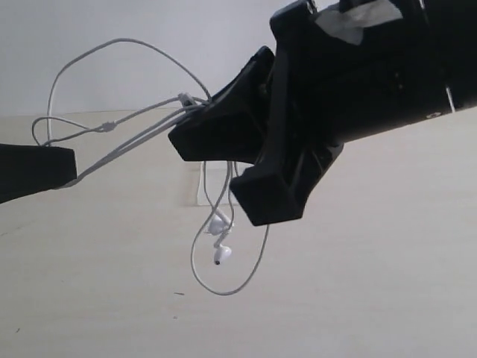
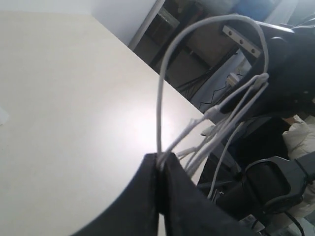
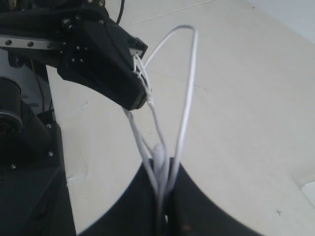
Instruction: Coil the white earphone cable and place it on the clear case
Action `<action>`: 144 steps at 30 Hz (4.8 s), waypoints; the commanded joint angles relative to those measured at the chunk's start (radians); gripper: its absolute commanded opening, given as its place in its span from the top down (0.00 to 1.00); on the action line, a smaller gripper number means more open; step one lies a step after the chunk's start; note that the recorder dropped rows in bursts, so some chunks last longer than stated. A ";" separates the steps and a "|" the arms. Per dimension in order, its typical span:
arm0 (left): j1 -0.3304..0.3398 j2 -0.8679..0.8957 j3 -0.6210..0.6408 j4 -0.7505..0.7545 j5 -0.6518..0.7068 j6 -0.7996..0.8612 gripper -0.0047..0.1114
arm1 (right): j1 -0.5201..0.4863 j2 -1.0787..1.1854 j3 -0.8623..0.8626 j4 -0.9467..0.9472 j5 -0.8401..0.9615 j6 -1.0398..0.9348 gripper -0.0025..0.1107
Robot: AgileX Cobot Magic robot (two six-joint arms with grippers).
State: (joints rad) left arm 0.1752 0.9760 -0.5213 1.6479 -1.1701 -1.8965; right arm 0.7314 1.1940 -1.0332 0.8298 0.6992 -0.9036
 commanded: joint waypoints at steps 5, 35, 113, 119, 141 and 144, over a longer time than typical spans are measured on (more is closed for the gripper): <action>0.007 0.003 0.030 0.097 0.076 -0.020 0.96 | -0.013 -0.019 -0.021 -0.021 -0.051 0.015 0.98; 0.007 -0.004 0.005 0.049 -0.051 0.009 0.50 | -0.013 0.007 -0.071 -0.308 0.103 0.175 0.98; -0.104 -0.015 -0.028 0.097 -0.003 -0.071 0.47 | 0.080 0.273 -0.379 -0.487 0.356 0.471 0.98; -0.104 -0.015 -0.028 0.097 0.003 -0.069 0.48 | 0.037 0.271 -0.379 -0.603 0.384 0.538 0.98; -0.104 -0.015 -0.028 0.097 -0.035 -0.076 0.57 | -0.140 0.774 -0.584 -0.666 -0.042 0.675 0.98; -0.104 -0.015 -0.028 0.097 -0.032 -0.073 0.57 | -0.140 0.845 -0.669 -0.676 -0.012 0.688 0.98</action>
State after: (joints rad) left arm 0.0749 0.9655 -0.5556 1.7504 -1.2051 -1.9698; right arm 0.5965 1.9847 -1.6325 0.1725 0.6691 -0.2349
